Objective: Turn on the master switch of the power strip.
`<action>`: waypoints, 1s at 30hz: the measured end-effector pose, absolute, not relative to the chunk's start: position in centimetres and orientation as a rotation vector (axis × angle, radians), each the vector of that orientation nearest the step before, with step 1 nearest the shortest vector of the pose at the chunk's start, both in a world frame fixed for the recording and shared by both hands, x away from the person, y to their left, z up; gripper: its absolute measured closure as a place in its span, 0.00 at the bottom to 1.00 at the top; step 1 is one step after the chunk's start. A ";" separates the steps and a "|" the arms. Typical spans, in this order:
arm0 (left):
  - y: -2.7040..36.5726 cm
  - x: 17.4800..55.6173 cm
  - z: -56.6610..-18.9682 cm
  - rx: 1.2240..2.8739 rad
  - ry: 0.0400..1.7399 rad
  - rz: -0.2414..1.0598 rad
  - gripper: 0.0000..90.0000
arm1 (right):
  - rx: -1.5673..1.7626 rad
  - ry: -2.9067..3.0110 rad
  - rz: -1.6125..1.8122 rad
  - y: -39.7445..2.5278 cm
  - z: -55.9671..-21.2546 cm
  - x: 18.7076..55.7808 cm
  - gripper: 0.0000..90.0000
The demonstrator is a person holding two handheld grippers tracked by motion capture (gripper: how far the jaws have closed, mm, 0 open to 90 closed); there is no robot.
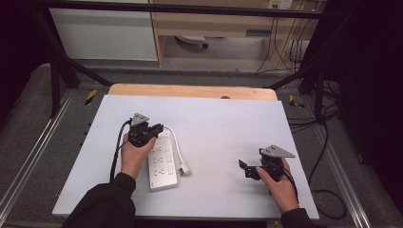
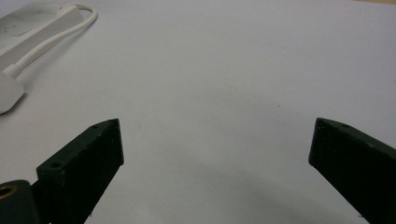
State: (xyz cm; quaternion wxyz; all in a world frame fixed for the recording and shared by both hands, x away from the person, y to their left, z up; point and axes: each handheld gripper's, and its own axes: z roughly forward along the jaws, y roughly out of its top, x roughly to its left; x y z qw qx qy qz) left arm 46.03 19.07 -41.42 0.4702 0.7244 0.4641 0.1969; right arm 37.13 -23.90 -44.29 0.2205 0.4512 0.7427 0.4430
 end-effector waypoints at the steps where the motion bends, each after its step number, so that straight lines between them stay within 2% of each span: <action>1: 19.0 46.1 -41.4 1.779 1.136 0.480 0.93 | 1.245 2.056 1.223 -23.9 -44.3 37.1 0.04; 6: 18.7 46.3 -41.3 1.798 1.135 0.481 1.00 | 1.244 2.058 1.222 -23.9 -44.3 37.1 0.04; 30: 18.0 47.0 -42.7 1.938 1.175 0.482 1.00 | 1.239 2.066 1.214 -23.8 -44.2 37.2 0.04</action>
